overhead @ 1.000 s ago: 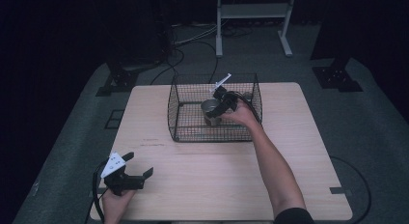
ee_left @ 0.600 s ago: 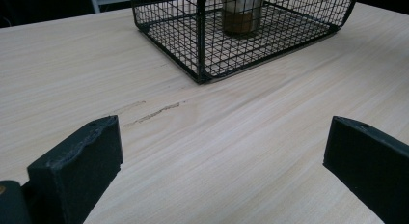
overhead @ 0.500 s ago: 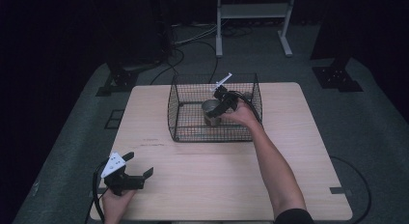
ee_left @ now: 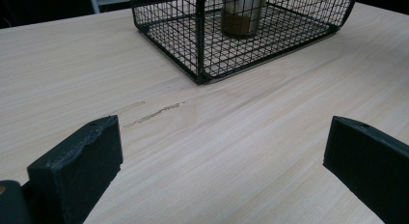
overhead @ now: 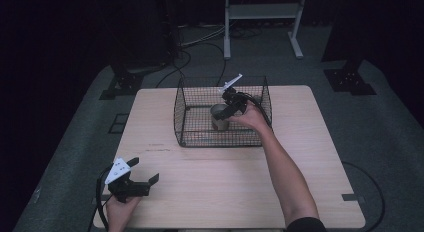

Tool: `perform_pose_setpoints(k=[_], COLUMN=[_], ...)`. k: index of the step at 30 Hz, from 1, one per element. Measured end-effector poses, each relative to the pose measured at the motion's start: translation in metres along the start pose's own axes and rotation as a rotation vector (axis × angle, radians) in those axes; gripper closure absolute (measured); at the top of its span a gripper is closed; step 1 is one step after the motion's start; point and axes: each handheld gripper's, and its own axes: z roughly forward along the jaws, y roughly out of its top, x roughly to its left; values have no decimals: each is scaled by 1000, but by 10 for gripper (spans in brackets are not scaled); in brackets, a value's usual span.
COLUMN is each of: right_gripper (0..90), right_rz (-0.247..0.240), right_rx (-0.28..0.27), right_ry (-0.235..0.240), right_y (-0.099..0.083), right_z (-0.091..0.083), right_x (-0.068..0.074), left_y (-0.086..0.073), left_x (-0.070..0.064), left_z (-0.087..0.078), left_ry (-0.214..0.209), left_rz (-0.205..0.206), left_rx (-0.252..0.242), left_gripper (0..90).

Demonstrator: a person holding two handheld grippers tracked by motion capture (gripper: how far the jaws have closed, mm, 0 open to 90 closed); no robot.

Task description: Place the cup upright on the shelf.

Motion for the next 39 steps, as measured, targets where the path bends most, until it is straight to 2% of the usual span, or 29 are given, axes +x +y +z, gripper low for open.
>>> perform_pose_setpoints(k=[11,13,19,23,31,39], right_gripper=[81,81,82,81,82,85], right_rz=[14,22,24,29,19,1], right_rx=[-49,-82,-124,-157,-172,-166], right_ry=[-3,5,3,20,24,20], right_y=[3,4,8,9,11,16], right_z=[-14,-22,-34,-45,-54,-62], right_x=[-1,0,3,7,11,24], left_y=[0,1,1,2,2,2], left_x=[0,0,-1,-1,-2,-3], left_z=[1,1,3,3,5,3], left_ry=[-3,-2,-5,-3,-3,-5], left_rz=[-12,-12,-6,-5,6,0], left_rx=[-8,-10,-7,-10,1,-4], left_gripper=[0,0,0,0,0,0])
